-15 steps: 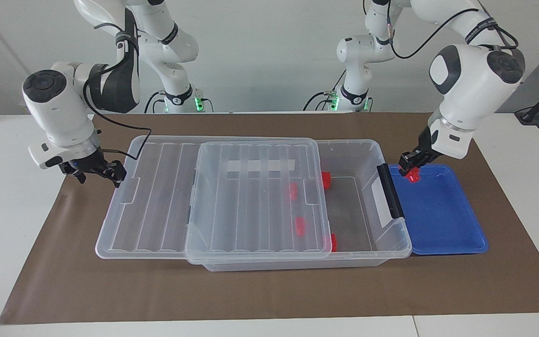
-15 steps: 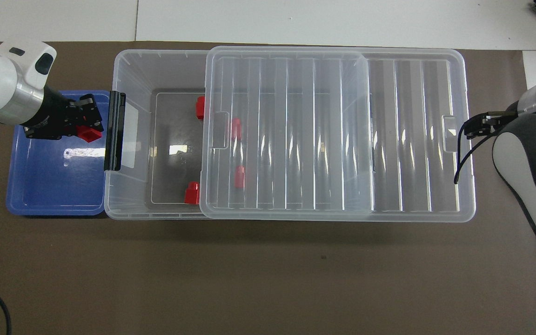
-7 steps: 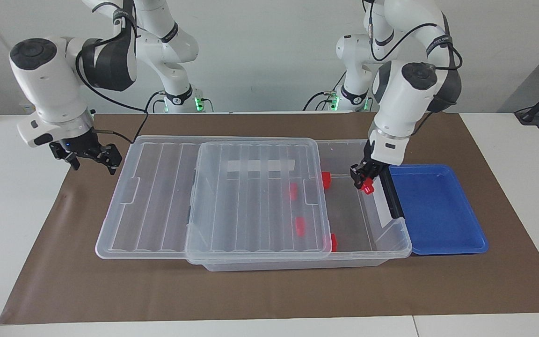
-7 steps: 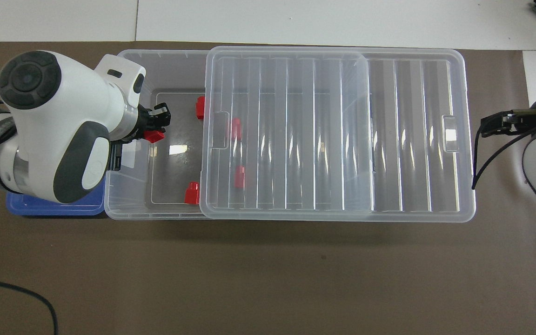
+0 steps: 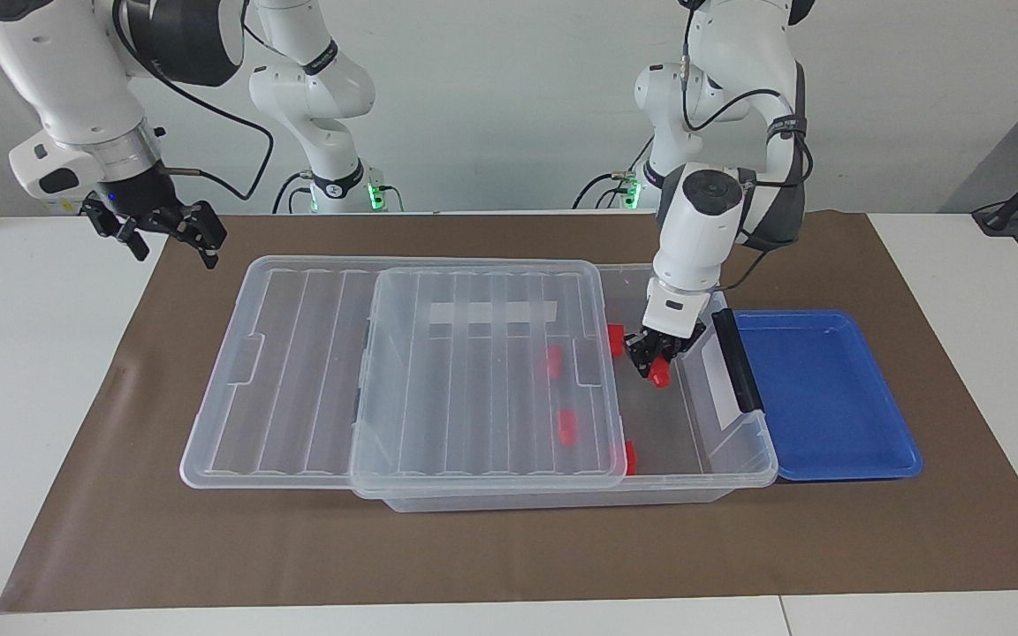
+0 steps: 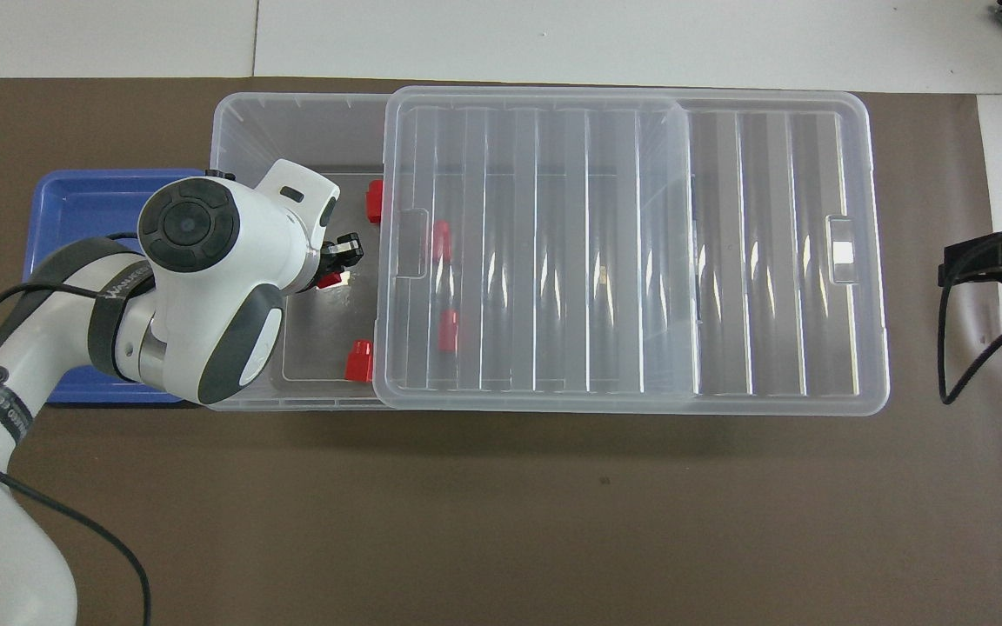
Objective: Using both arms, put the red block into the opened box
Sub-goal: 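Carry the red block into the opened clear box and release it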
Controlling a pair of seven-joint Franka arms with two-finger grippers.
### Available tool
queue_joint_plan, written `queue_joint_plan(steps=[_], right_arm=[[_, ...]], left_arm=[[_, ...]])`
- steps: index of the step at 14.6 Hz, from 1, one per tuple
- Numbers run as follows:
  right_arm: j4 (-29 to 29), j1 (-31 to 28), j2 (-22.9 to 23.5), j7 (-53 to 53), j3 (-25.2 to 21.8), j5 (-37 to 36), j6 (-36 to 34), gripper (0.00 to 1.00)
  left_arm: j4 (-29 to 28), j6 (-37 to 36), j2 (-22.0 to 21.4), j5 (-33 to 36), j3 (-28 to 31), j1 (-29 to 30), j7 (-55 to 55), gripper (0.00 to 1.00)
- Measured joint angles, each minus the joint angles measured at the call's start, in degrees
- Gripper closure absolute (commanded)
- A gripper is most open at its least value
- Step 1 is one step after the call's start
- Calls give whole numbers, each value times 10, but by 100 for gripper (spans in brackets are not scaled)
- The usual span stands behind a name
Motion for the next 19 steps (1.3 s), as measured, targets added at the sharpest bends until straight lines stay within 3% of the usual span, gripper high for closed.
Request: queue_joint_plan(steps=[5,11,12,13,14,16,19], right_arm=[[-6,2,-4,10,1,2,-13,0],[-6,2,-4,10,1,2,-13,0],[-6,2,-4,10,1,2,-13,0],[-6,2,-4,10,1,2,-13,0],[-6,2,-4,10,1,2,-13,0],[-6,2,-4,10,1,2,-13,0],[-6,2,-4,10,1,2,-12,0]], left_arm=[[-3,54,54,31,0,-4,-8,100],[-14,86,68,55,4,-4,-9,100],[-16,90,70,57,5,-4,-9,80],[-16,92,71,58,6,-4,-9,38],[-17,92,71,58,6,-4,-9,16],[-17,93,71,59,6,-4,-9,0],[-17,92,71,59,6,-4,-13,0]])
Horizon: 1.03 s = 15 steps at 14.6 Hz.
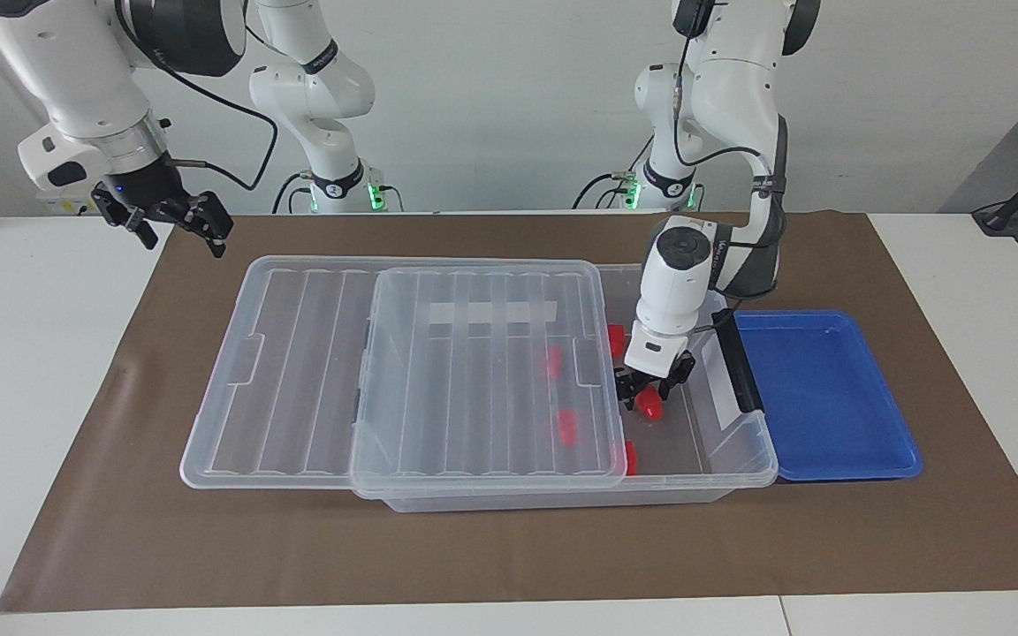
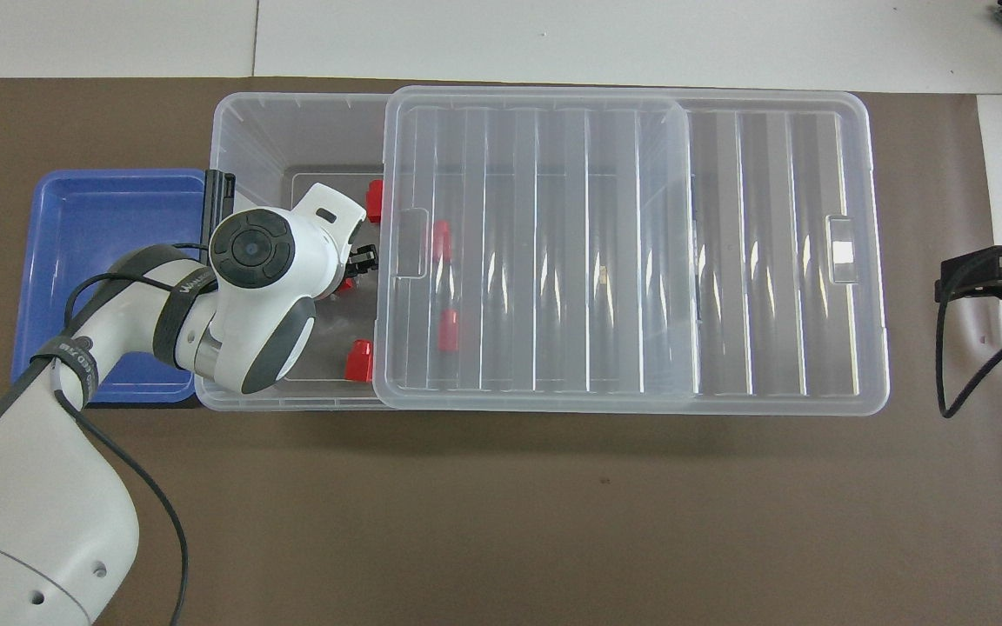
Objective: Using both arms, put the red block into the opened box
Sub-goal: 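Carry the red block into the opened clear box and release it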
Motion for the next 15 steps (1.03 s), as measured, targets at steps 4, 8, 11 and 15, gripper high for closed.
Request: queue_joint_plan(steps=[4,8,11,15], right_arm=[[0,0,0,0,0,0,0,0],[0,0,0,0,0,0,0,0],[0,0,0,0,0,0,0,0],[-1,0,0,-2,0,0,3,93]], left_arm=[[7,-17,-8,1,-1,0,-53,0],[20,-104,-60,1,-1,-1,-68,0],[21,-156,-99,-5,1,0,-77,0],[26,-202,-123,-8,5,0,-81,0]])
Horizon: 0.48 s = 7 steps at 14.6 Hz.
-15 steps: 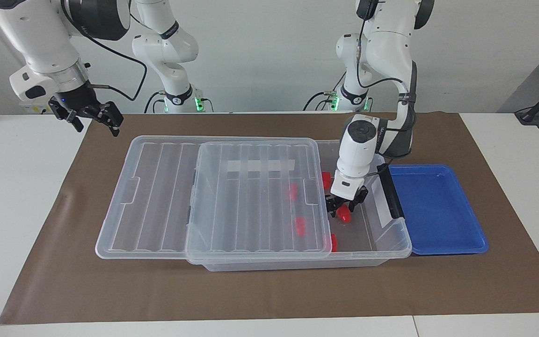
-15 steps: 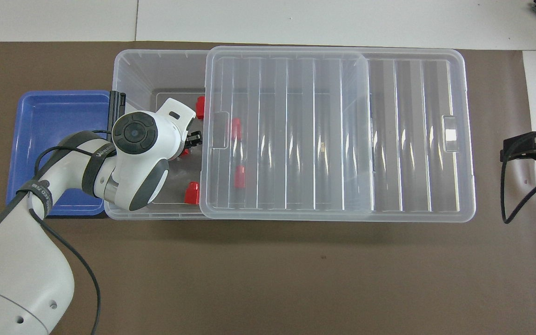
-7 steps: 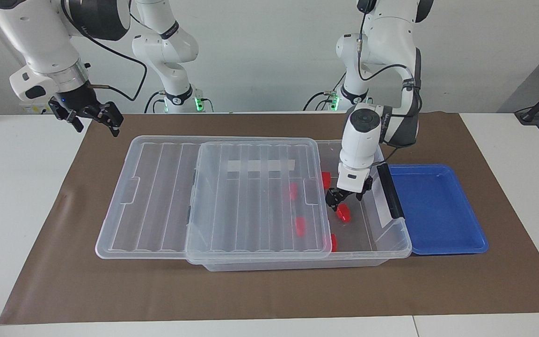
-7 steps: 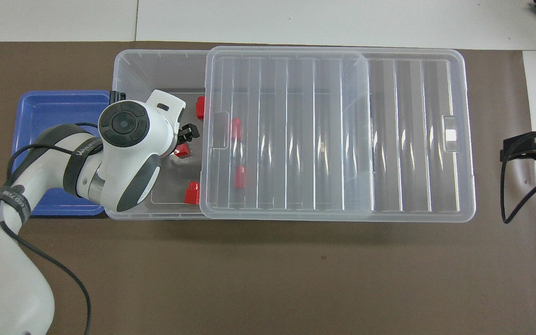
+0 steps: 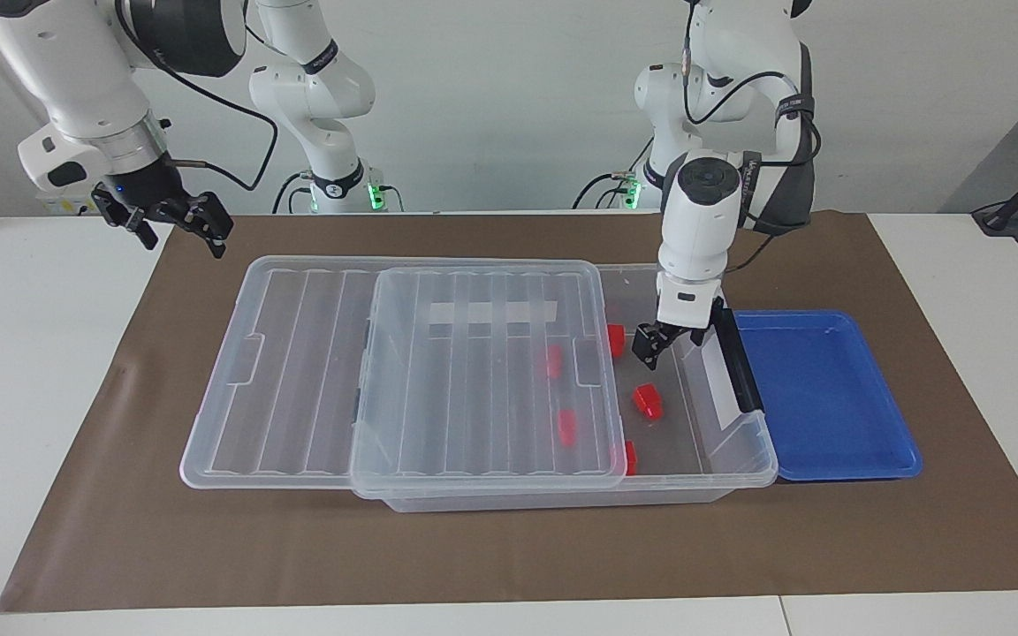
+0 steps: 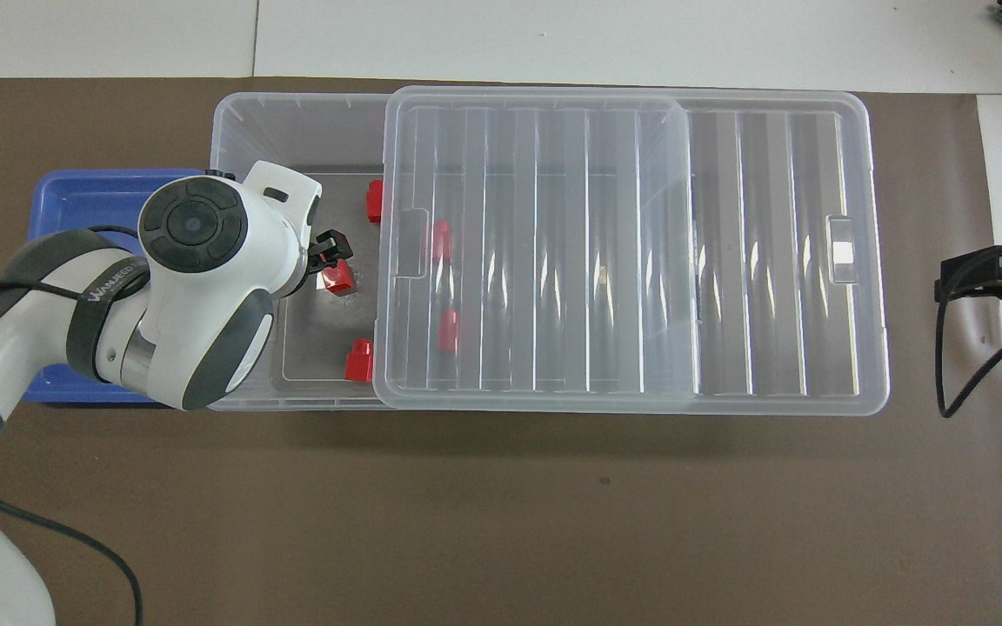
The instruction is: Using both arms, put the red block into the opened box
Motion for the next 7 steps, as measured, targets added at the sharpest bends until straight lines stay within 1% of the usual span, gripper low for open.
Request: queue_joint_plan(steps=[1,5,7], right_arm=[[-2,0,0,-8,0,0,6,100],[-23,-3,0,-49,-3,0,40,100],[-38,-12,0,-76,-4,0,71,100]], left_arm=[[7,-19,-5,-1,0,0,0,0],[72,-118,-27,-20,3,2,8,0],[92,-154,-51,-27,5,24,72,0]])
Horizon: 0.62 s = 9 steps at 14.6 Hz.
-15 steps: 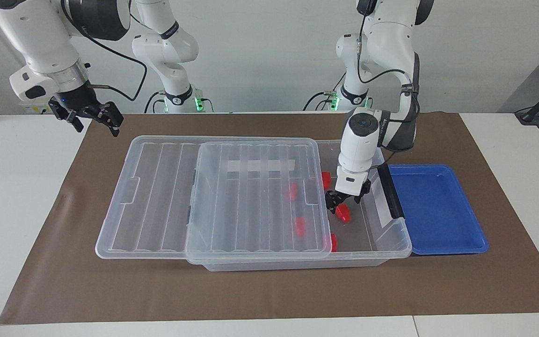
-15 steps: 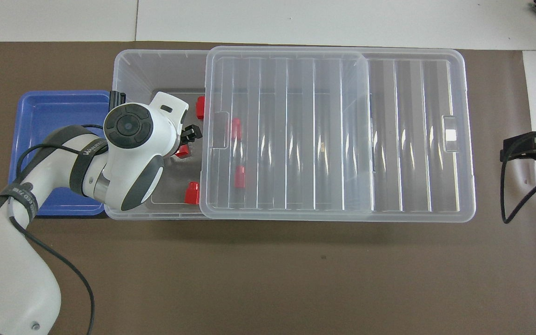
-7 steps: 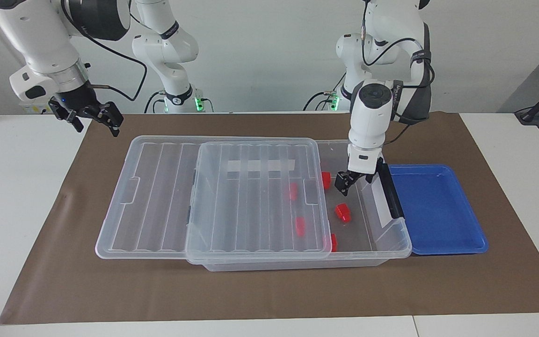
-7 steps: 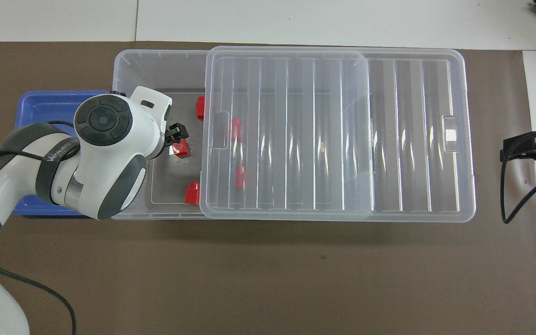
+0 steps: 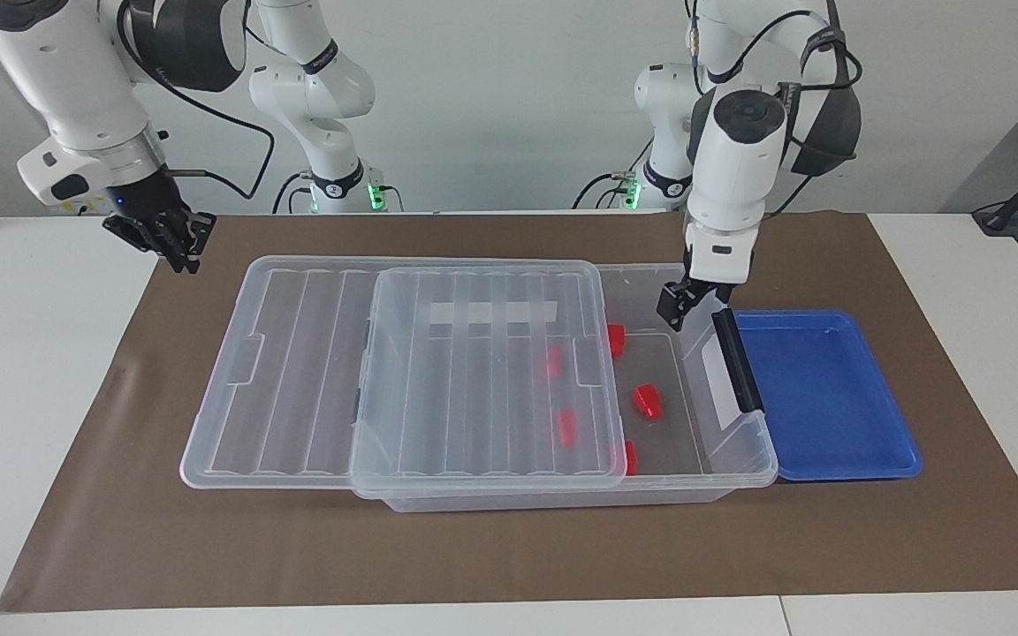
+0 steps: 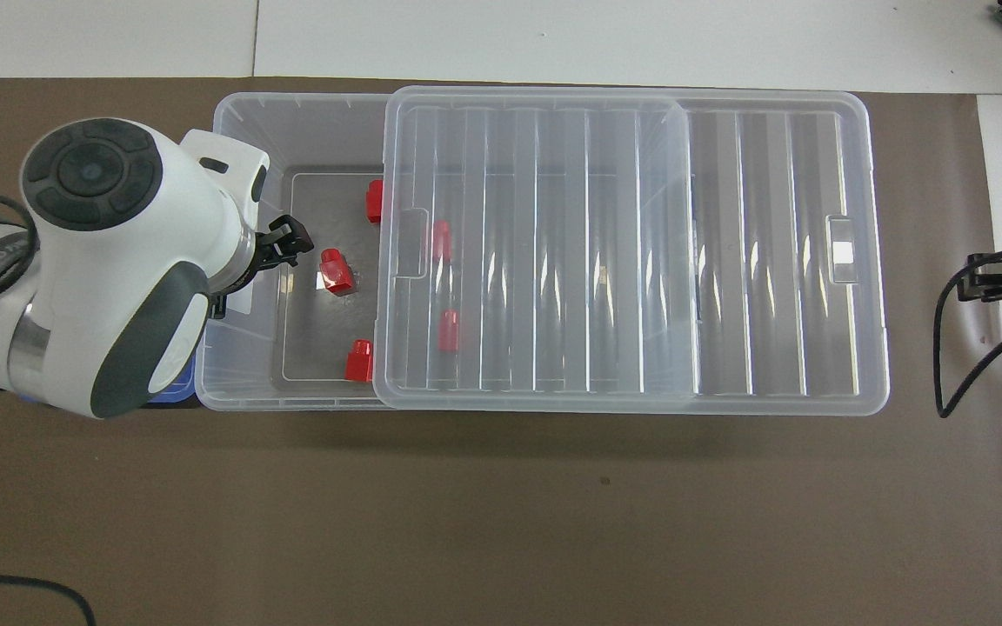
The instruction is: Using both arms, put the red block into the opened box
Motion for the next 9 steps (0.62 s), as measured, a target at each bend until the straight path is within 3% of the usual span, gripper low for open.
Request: queue_joint_plan(steps=[5,9], right_arm=[[-65,-22,12,-72,-2,7,120,100],[-77,-22,58,-94,1,53,175,100]], left_arm=[[3,-63,-62,-51,7,130,280,0],[3,-81,-73,-53,8,173,379,0]])
